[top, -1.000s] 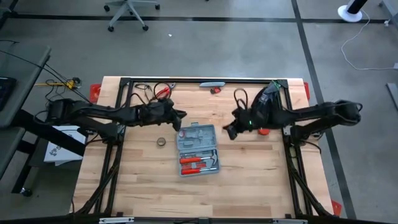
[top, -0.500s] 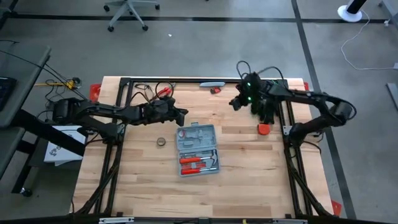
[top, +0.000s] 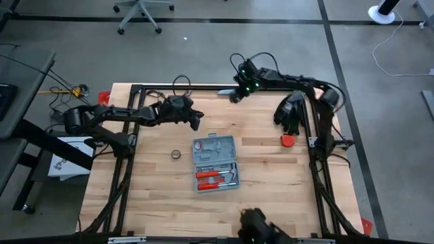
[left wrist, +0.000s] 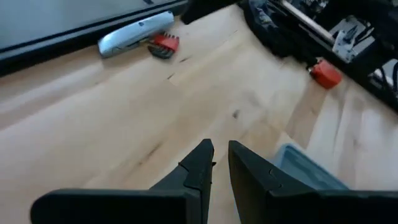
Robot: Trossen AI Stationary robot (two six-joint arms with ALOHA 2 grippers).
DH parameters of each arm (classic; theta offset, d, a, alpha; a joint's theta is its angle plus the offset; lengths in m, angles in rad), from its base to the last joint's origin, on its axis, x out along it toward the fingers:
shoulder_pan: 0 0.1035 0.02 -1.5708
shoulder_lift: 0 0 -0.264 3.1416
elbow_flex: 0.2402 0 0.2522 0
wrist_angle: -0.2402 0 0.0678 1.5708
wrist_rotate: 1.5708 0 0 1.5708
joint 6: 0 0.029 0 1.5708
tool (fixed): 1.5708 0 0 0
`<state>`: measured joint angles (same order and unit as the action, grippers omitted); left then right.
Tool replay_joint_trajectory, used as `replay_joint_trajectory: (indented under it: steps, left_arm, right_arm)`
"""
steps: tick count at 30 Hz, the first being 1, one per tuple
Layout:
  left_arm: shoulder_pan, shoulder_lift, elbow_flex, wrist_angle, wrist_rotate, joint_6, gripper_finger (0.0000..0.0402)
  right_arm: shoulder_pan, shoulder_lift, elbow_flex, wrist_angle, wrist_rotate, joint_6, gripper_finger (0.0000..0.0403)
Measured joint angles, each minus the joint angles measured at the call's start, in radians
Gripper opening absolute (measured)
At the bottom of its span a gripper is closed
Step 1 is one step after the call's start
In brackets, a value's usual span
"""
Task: Prefit tool cases
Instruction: Put the orange hex key set into the gray tool case
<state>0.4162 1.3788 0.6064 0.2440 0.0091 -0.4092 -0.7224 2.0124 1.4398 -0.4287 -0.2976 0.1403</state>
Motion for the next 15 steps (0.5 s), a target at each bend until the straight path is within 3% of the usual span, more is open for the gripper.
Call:
replay_joint_trajectory:
  steps: [7,15]
  left_arm:
    - [0.091,0.0,0.0,-0.006,0.105,0.069,0.0046]
    - [0.144,0.0,0.0,-0.044,0.153,0.132,0.0046]
  right_arm:
    - [-0.054,0.178,0.19,-0.19,0.008,-0.06,0.0]
    - [-0.055,0.225,0.189,-0.26,-0.004,-0.07,0.0]
